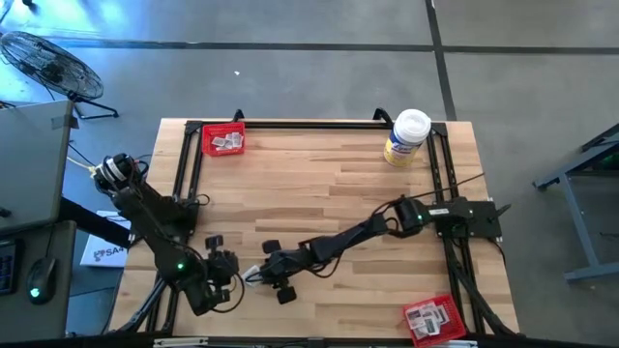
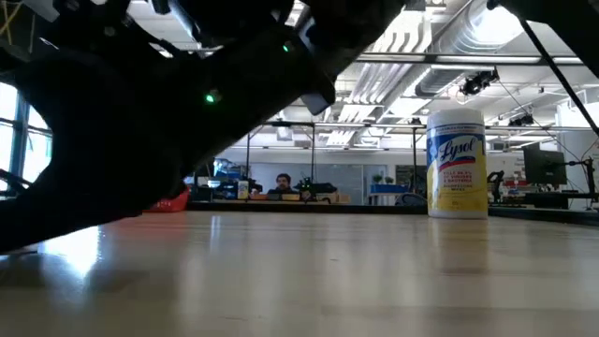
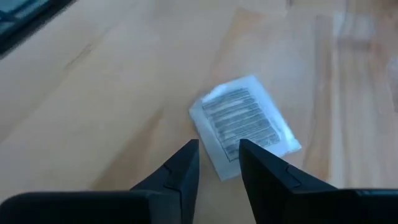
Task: Pick & Place First Aid Supplies
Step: Put the white and gray towelette pack into the bottom red bin
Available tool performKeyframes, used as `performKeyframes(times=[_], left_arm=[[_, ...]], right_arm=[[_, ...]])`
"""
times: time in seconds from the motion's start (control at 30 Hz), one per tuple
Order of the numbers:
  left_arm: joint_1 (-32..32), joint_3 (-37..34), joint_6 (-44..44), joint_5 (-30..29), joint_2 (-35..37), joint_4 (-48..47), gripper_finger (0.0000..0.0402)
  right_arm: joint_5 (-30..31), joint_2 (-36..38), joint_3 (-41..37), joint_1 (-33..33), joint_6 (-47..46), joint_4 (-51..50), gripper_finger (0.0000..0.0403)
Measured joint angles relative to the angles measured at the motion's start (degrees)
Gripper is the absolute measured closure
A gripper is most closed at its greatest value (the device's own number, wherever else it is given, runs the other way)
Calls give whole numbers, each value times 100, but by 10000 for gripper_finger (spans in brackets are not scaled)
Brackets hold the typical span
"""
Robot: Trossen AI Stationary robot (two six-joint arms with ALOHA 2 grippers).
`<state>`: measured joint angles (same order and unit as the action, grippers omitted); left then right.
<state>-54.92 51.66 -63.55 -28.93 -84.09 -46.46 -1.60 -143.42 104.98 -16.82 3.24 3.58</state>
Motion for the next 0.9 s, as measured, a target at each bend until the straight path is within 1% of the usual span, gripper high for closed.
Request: performKeyframes(times=[0.07, 0.13, 0.27, 0.33, 0.47, 0.57, 0.73, 0.9], left_arm=[[12, -3, -9, -150, -2, 3, 277], [14, -4, -12, -425, -2, 6, 277], [15, -4, -29, -1178, -2, 15, 277], [13, -4, -73, -1463, -2, 12, 277], [13, -4, -125, -1790, -2, 6, 277], [13, -4, -125, -1872, -2, 7, 277], [13, -4, -127, -1982, -2, 10, 277], [13, -4, -130, -2136, -2, 8, 277]], right_arm=[[169, -8, -1, 0, 20, -50, 294], [236, -6, -74, -2, 19, -9, 294], [99, 5, -239, 36, -221, -41, 294], [105, 19, -279, 48, -317, -213, 295], [157, 33, -255, 70, -448, -530, 295], [200, 33, -255, 102, -444, -653, 298], [524, 34, -255, 146, -239, -1039, 329], [664, 40, -261, 155, -29, -1078, 384]])
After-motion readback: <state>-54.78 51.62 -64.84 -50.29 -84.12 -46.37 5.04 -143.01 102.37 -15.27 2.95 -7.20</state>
